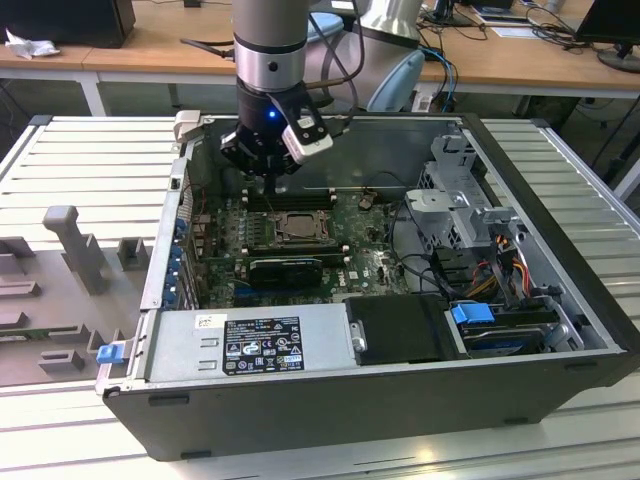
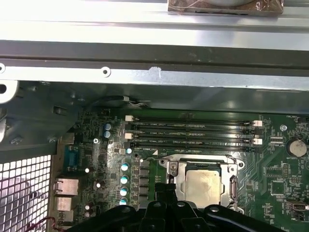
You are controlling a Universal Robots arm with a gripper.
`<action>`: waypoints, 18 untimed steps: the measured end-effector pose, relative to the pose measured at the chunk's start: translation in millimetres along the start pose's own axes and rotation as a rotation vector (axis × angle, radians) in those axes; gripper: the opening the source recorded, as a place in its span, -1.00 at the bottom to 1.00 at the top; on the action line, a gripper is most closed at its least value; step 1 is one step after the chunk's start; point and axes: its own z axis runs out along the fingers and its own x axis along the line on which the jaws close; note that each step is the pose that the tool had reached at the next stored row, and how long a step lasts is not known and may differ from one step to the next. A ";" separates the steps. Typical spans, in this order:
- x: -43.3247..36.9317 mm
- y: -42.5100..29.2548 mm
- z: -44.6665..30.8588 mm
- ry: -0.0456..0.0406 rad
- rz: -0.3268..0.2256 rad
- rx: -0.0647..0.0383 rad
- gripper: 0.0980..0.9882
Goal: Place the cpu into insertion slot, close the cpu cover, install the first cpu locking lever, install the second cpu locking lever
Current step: 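Install the first cpu locking lever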
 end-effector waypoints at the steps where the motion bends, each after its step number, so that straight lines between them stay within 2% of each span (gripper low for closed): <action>1: 0.6 0.0 0.0 0.0000 0.000 0.000 -0.98; 13: 8.3 0.3 0.1 0.0000 0.000 0.000 -0.98; 16: 11.9 0.4 0.3 -0.0003 0.000 0.000 -0.98; 18: 17.2 0.6 0.6 -0.0008 -0.001 -0.001 -0.98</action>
